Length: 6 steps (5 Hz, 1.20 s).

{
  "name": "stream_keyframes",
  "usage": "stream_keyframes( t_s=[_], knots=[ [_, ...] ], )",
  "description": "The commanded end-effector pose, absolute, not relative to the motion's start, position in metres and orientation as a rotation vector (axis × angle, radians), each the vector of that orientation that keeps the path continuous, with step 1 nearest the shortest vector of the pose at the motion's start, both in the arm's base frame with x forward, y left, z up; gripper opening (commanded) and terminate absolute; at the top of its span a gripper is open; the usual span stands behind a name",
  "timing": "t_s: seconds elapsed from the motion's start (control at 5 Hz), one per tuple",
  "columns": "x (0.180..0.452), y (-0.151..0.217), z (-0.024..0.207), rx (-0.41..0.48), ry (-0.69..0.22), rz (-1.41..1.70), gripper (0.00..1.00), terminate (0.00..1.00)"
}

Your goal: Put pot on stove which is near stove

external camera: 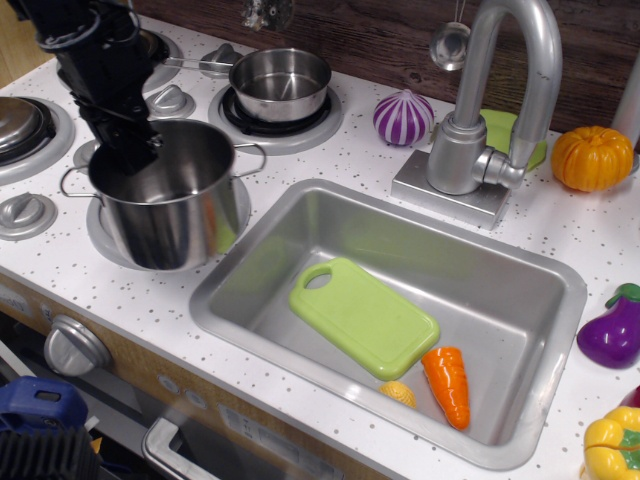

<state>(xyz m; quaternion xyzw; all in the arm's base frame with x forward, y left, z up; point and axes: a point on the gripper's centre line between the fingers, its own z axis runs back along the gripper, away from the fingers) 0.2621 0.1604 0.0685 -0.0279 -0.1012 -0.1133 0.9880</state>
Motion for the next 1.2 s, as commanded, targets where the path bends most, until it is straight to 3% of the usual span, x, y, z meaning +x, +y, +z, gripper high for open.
stream_keyframes(
  t_s=[0.0,0.6,0.8,1.0],
  knots=[
    [0.288,0.188,0.075,-0.003,-0.242,-0.317,0.0,0.0],
    [0.318,0.206,0.069,-0.006,-0.26,-0.415,0.0,0.0],
    [0.316,0.205,0.066,-0.012,-0.276,-0.415,0.0,0.0],
    [0.314,0.204,0.065,-0.037,-0.273,-0.396,0.0,1.0]
  ],
)
